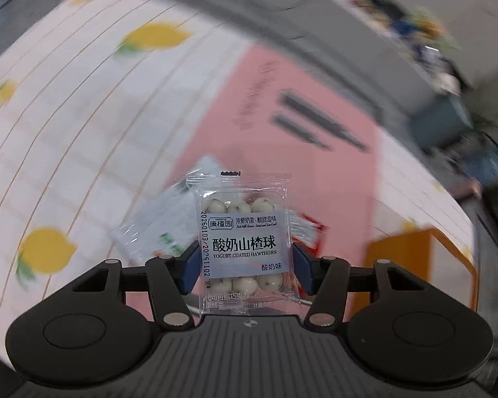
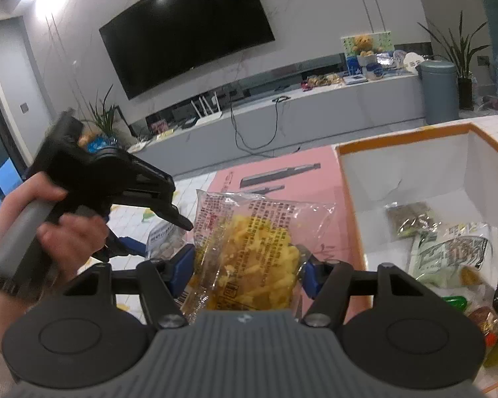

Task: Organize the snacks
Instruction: 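Grasp the white hawthorn-ball pack with the left gripper while the right holds the chip bag, then carry the hawthorn pack over the box and open the left gripper while the right holds the chip bag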

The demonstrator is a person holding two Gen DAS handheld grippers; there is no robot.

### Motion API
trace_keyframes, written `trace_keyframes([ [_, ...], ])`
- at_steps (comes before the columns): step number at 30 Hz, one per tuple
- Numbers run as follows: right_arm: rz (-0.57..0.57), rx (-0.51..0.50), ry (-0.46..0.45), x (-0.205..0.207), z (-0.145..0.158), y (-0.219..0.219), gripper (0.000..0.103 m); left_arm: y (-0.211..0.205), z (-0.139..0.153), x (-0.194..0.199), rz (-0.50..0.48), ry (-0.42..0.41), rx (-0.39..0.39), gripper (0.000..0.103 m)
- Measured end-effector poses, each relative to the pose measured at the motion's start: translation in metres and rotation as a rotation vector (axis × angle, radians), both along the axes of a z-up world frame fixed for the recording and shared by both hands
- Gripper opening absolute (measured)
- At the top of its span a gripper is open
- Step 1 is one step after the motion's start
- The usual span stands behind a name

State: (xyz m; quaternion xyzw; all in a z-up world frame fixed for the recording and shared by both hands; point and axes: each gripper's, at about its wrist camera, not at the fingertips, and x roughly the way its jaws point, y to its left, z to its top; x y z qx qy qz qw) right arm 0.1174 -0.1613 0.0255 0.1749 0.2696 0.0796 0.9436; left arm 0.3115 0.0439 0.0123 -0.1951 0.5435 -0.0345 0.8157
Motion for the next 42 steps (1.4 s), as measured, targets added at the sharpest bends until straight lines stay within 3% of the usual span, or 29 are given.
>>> trace_keyframes([
  [6, -0.065, 0.047, -0.076, -0.012, 0.02, -0.028, 0.061, -0.026, 0.032, -0.048, -0.144, -0.173, 0.063, 0.064],
  [12, -0.179, 0.099, -0.129, -0.03, 0.039, -0.076, 0.061, -0.056, 0.045, -0.087, -0.277, -0.271, 0.045, 0.064],
  [18, -0.338, 0.133, -0.145, -0.041, 0.037, -0.124, 0.061, -0.092, 0.057, -0.109, -0.388, -0.351, -0.013, 0.064],
  [24, -0.412, 0.107, -0.151, -0.043, 0.035, -0.153, 0.061, -0.129, 0.061, -0.114, -0.421, -0.375, 0.003, 0.064],
  [28, -0.431, 0.189, -0.163, -0.042, 0.033, -0.172, 0.06, -0.147, 0.056, -0.114, -0.428, -0.416, 0.003, 0.065],
  [34, -0.474, 0.207, -0.164, -0.052, 0.034, -0.187, 0.06, -0.178, 0.015, -0.098, -0.46, -0.334, -0.079, 0.065],
  [42, -0.462, 0.242, -0.146, -0.046, 0.03, -0.188, 0.06, -0.223, -0.016, -0.102, -0.509, -0.342, 0.071, 0.065],
])
